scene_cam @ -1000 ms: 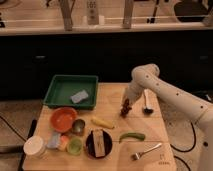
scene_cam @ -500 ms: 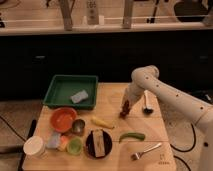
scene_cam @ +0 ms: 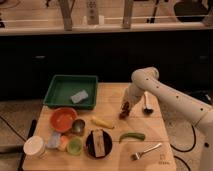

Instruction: Place grapes in table surface

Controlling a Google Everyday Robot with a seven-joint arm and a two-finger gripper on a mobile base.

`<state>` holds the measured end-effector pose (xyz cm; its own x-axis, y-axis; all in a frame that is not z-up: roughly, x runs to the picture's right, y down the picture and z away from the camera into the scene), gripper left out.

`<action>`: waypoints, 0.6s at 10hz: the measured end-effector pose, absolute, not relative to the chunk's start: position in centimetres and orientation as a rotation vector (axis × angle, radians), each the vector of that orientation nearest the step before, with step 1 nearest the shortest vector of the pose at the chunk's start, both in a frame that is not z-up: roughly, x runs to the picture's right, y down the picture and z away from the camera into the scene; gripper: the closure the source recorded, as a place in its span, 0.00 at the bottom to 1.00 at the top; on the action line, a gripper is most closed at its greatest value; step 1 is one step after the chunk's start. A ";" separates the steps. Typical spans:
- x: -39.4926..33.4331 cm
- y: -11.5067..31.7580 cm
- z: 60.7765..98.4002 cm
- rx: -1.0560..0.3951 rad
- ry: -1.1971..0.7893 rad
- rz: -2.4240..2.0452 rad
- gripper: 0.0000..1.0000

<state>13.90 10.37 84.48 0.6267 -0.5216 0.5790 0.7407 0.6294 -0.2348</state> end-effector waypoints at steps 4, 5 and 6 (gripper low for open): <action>13.7 11.0 84.7 -0.486 -0.504 -0.773 1.00; 13.8 11.1 84.7 -0.487 -0.505 -0.772 1.00; 13.8 11.2 84.7 -0.487 -0.506 -0.773 1.00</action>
<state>13.85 11.23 84.75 0.6109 -0.5272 0.5907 0.7522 0.6193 -0.2252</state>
